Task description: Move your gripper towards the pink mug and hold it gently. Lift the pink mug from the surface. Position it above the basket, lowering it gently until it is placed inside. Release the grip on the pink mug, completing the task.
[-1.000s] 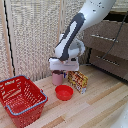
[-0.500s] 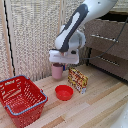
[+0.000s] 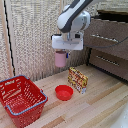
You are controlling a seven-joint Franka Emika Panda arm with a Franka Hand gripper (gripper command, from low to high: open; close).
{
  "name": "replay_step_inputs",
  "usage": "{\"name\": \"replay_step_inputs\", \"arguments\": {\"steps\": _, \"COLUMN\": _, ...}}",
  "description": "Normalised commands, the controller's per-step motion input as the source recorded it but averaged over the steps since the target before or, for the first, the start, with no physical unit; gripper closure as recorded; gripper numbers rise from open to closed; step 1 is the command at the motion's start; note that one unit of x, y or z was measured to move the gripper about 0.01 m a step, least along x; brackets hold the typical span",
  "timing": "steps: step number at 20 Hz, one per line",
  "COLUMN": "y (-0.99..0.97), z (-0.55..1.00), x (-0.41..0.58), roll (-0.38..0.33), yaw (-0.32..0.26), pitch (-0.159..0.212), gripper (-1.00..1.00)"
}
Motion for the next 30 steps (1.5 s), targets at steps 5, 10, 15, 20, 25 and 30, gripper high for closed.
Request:
{"name": "replay_step_inputs", "arguments": {"steps": 5, "y": 0.39, "z": 0.89, "x": 0.097, "roll": 0.001, "yaw": 0.026, "pitch": 0.136, "gripper": 1.00}}
{"name": "replay_step_inputs", "arguments": {"steps": 10, "y": 0.65, "z": 0.98, "x": 0.009, "roll": 0.017, "yaw": 0.042, "pitch": 0.067, "gripper": 1.00}}
{"name": "replay_step_inputs", "arguments": {"steps": 15, "y": 0.70, "z": 0.86, "x": 0.000, "roll": 0.007, "yaw": 0.043, "pitch": 0.009, "gripper": 1.00}}
{"name": "replay_step_inputs", "arguments": {"steps": 20, "y": 0.71, "z": 0.53, "x": 0.016, "roll": 0.032, "yaw": 0.052, "pitch": 0.000, "gripper": 1.00}}
{"name": "replay_step_inputs", "arguments": {"steps": 25, "y": 0.74, "z": 0.18, "x": 0.031, "roll": 0.047, "yaw": 0.051, "pitch": -0.031, "gripper": 1.00}}
{"name": "replay_step_inputs", "arguments": {"steps": 30, "y": 0.79, "z": 0.02, "x": 0.061, "roll": 0.050, "yaw": 0.030, "pitch": -0.077, "gripper": 1.00}}
